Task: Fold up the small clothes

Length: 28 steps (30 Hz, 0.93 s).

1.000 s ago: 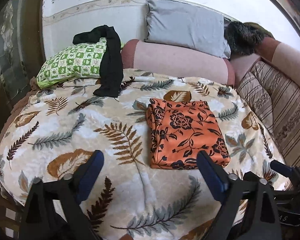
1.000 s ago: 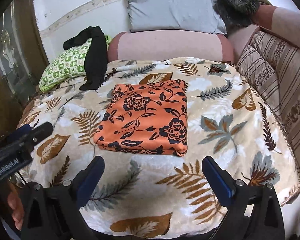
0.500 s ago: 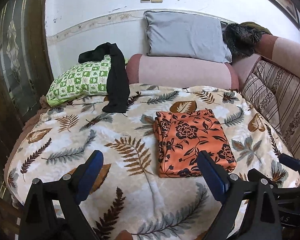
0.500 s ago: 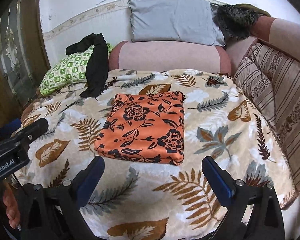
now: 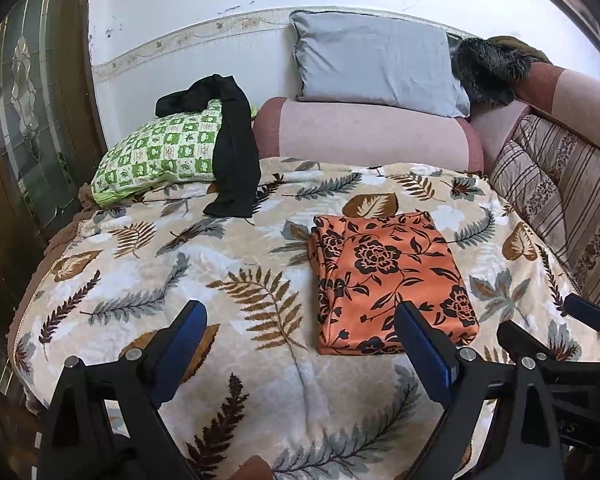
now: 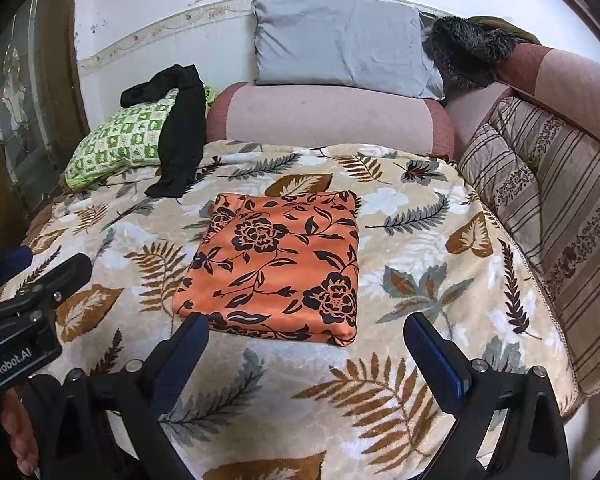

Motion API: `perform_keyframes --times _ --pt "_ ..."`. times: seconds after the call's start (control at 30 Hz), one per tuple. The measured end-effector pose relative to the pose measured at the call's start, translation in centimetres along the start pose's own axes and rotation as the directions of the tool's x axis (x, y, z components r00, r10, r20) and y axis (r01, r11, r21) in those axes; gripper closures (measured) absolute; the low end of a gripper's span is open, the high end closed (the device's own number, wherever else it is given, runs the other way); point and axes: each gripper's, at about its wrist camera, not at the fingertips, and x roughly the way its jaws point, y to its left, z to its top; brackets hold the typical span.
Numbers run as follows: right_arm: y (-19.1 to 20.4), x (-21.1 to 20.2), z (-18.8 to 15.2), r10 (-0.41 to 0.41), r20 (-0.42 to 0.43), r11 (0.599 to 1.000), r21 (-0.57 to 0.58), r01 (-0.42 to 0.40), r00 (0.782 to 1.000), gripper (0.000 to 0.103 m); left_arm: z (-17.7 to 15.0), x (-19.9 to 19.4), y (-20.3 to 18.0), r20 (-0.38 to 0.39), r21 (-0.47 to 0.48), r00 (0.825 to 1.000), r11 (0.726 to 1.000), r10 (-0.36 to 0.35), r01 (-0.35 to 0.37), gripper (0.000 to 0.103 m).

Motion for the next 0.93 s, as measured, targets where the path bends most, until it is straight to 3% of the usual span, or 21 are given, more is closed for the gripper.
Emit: perform_keyframes --times 0.57,0.93 --pt "-0.1 1.7 0.9 -0.009 -0.023 1.000 -0.005 0.009 1.000 0.004 0.8 2.4 -0.5 -0.037 0.006 0.999 1.000 -0.008 0.008 0.008" --pt "-0.4 2.8 1.4 -0.011 -0.033 1.000 -0.005 0.011 0.999 0.004 1.5 2.7 -1.0 0.001 0.022 1.000 1.000 -0.023 0.023 0.008"
